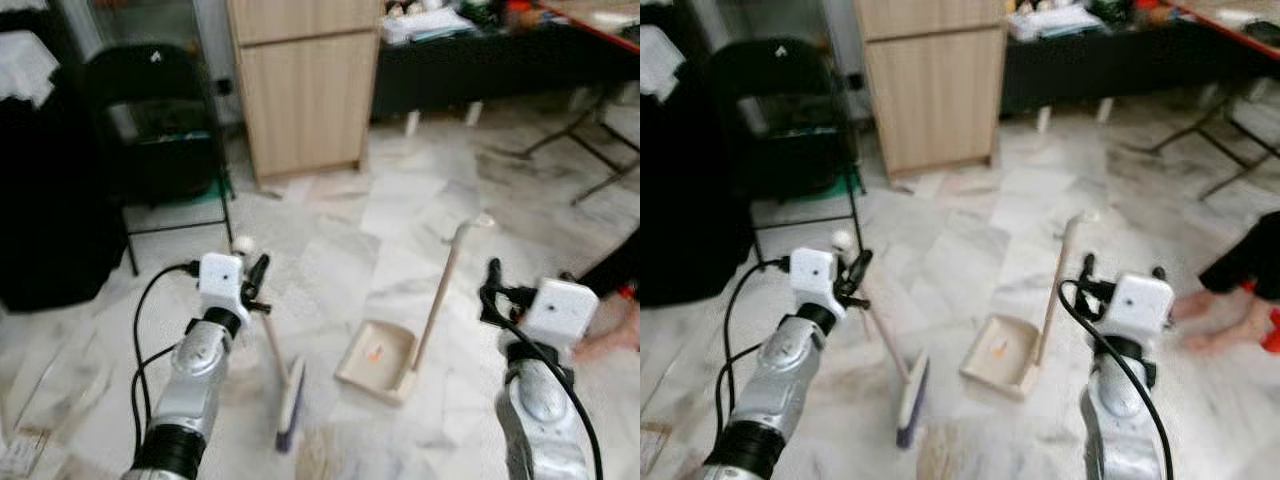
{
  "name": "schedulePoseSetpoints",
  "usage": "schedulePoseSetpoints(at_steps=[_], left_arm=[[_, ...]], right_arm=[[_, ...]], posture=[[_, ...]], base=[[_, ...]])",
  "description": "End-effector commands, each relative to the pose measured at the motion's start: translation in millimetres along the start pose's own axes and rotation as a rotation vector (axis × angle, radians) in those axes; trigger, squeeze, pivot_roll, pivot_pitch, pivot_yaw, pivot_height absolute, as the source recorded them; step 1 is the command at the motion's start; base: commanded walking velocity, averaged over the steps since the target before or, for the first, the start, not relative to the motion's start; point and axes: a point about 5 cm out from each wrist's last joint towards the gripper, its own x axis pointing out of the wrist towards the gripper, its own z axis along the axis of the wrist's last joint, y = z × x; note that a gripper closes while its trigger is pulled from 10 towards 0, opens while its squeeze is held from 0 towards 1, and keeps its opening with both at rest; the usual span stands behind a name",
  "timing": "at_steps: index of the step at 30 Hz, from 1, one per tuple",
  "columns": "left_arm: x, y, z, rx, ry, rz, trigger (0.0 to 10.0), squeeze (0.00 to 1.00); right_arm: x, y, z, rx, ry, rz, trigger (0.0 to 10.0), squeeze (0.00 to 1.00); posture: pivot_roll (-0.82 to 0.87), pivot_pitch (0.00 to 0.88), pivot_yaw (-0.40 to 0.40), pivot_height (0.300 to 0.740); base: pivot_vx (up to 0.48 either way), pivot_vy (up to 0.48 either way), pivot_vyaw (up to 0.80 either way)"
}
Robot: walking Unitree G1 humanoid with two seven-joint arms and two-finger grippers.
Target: Sweep floor
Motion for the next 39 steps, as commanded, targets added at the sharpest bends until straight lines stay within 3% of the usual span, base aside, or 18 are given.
schedulePoseSetpoints(at_steps=[1,10,17,22,39], left_arm=[[6.2,-4.3,12.3,-0.004,-0.056,-0.015,10.0,0.0],[5.8,-4.2,12.8,-0.011,-0.06,-0.016,10.0,0.0],[6.3,-4.8,13.2,-0.012,-0.06,-0.019,10.0,0.0],[6.3,-5.1,13.7,-0.016,-0.066,-0.019,10.0,0.0],[5.7,-9.3,15.5,-0.024,-0.085,-0.044,10.0,0.0]], right_arm=[[-1.0,-6.2,0.3,-0.009,-0.007,-0.019,10.0,0.0],[-1.1,-6.4,0.9,-0.005,-0.013,-0.025,10.0,0.0],[-0.8,-6.7,1.0,-0.004,-0.011,-0.025,10.0,0.0],[-0.3,-6.8,1.9,-0.001,-0.019,-0.022,10.0,0.0],[0.6,-7.5,2.9,-0.005,-0.026,-0.019,10.0,0.0]], posture=[[0.04,0.065,0.021,0.74],[0.04,0.065,0.021,0.74],[0.04,0.064,0.021,0.74],[0.04,0.065,0.019,0.74],[0.04,0.059,0.014,0.74]], base=[[0.0,0.307,0.0],[0.0,0.058,0.0],[0.0,0.378,0.0],[0.0,0.365,-0.72],[0.0,0.0,0.0]])
